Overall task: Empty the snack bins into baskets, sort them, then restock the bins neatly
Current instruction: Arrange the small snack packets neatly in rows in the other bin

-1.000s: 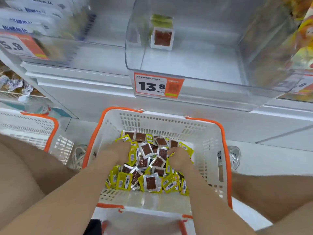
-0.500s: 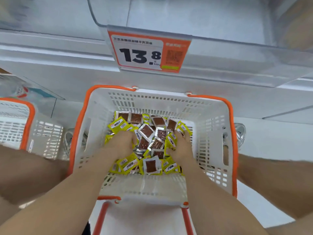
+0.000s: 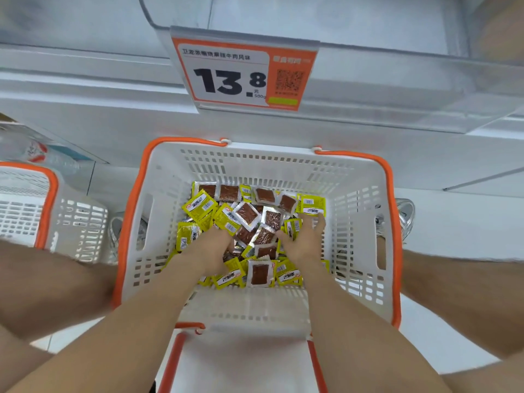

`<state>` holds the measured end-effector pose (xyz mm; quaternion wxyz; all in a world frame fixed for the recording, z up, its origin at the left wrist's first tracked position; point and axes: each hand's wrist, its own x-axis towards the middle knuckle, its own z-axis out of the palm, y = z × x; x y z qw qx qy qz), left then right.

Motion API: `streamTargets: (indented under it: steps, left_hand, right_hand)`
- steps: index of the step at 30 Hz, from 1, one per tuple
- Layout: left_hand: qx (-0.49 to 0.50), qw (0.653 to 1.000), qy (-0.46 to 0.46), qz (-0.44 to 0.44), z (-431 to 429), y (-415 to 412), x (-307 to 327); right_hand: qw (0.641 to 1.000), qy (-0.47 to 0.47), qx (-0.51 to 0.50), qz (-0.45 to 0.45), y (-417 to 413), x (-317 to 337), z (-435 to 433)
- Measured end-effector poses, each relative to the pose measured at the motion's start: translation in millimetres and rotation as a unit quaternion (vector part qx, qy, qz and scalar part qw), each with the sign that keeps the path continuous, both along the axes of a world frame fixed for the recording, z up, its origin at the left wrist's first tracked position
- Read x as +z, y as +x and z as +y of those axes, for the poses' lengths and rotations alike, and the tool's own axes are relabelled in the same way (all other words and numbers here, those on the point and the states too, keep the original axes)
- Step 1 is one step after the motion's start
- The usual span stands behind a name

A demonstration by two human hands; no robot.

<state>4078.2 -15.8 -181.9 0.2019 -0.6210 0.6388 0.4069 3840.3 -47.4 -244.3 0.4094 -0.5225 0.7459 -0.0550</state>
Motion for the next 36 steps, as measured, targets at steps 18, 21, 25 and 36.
streamTargets:
  steps: [18,21,25,36]
  left_hand:
    - [0.352,0.909,0.012,0.222,-22.3,14.2,35.3]
    - [0.398,0.88,-0.01,0.258,-24.3,10.2,48.9]
    - [0.41,0.863,-0.022,0.294,-28.1,5.1,76.7]
    - [0.374,0.844,-0.037,0.383,-41.8,17.3,180.7]
  right_hand:
    - [0.971,0.066,-0.137,-0.186,-2.7,47.8,-29.4]
    - [0.915,0.13,-0.167,-0.343,5.7,81.1,-37.0]
    - [0.911,0.117,-0.095,-0.384,19.3,117.6,-44.1]
    - [0.918,-0.266,0.019,-0.295,29.8,232.1,-43.9]
